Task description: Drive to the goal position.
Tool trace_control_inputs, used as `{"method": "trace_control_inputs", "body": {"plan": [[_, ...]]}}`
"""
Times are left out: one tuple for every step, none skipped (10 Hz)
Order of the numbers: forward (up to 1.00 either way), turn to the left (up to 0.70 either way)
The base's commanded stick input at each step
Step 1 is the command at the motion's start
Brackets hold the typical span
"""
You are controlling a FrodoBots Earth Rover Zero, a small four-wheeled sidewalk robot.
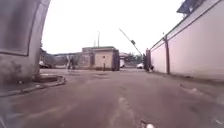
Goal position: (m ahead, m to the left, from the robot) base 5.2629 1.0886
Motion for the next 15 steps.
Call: {"method": "trace_control_inputs", "body": {"plan": [[0.7, 0.0], [0.7, 0.0], [0.7, 0.0], [0.7, 0.0], [0.7, 0.0], [0.7, 0.0], [0.7, 0.0], [0.7, 0.0], [0.7, 0.0], [0.7, 0.0], [0.7, 0.0], [0.7, 0.0], [0.7, 0.0], [0.7, 0.0], [0.7, 0.0]]}}
